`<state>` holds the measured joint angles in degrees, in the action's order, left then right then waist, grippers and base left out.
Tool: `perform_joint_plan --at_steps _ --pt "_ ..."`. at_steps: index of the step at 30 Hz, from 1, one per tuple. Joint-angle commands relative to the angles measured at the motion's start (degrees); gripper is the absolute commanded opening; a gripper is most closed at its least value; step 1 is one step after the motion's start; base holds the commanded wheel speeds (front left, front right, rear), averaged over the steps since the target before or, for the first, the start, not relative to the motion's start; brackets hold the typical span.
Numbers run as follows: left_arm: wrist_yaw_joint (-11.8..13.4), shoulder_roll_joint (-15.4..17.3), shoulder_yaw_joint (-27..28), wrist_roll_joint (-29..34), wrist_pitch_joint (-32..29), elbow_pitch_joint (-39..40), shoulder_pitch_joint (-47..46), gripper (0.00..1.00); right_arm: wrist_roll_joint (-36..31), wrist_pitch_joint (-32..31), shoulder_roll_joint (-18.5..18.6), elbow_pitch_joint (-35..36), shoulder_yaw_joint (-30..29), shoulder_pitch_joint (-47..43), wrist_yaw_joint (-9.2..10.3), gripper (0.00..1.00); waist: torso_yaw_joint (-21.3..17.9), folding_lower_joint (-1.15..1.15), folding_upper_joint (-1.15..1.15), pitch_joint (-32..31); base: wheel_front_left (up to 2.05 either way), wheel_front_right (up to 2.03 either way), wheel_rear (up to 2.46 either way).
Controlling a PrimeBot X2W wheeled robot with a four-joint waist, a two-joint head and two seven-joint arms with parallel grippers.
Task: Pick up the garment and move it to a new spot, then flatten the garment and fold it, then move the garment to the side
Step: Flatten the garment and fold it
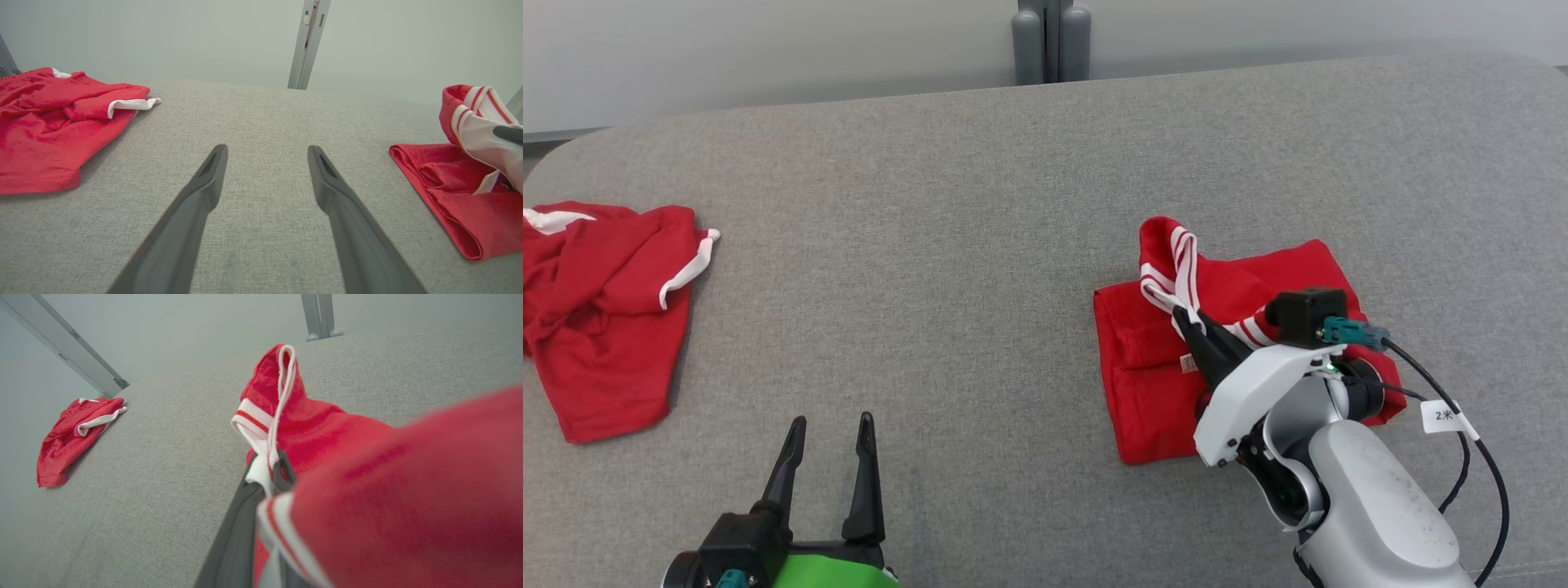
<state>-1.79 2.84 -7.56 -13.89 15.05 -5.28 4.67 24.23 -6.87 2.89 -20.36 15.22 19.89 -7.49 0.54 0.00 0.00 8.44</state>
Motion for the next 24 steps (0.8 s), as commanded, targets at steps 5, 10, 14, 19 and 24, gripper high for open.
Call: perform_joint_plan --at_steps 5,10,14,19,24 --pt "-0.1 0.1 0.0 0.1 0.2 -0.2 0.5 1.0 -0.3 1.1 0.0 -1.8 2.1 -0.4 0.0 0.06 -0.1 0.0 0.0 -0.1 0.0 0.0 0.0" --pt "-0.2 0.1 0.2 0.4 0.2 -1.1 1.5 1.0 1.6 1.8 0.0 -2.3 3.8 -1.4 0.0 1.0 -0.4 0.0 0.0 -1.4 0.0 0.0 0.0" --pt "-0.1 0.1 0.5 0.2 0.2 -1.7 2.4 1.0 4.8 2.8 0.0 -0.5 6.2 -4.0 0.0 1.0 -0.6 0.0 0.0 -3.7 0.0 0.0 0.0" --pt "0.6 0.1 0.6 -0.5 0.2 -1.5 3.9 1.0 7.9 5.0 0.1 4.5 9.0 -9.6 0.0 1.0 -1.1 0.0 0.0 -6.6 0.0 0.0 0.0" --pt "1.2 0.1 0.8 -1.0 0.2 -1.1 5.6 1.0 8.5 7.7 0.1 10.9 7.8 -15.4 0.0 1.0 -1.9 0.0 0.0 -8.2 0.0 0.0 0.0"
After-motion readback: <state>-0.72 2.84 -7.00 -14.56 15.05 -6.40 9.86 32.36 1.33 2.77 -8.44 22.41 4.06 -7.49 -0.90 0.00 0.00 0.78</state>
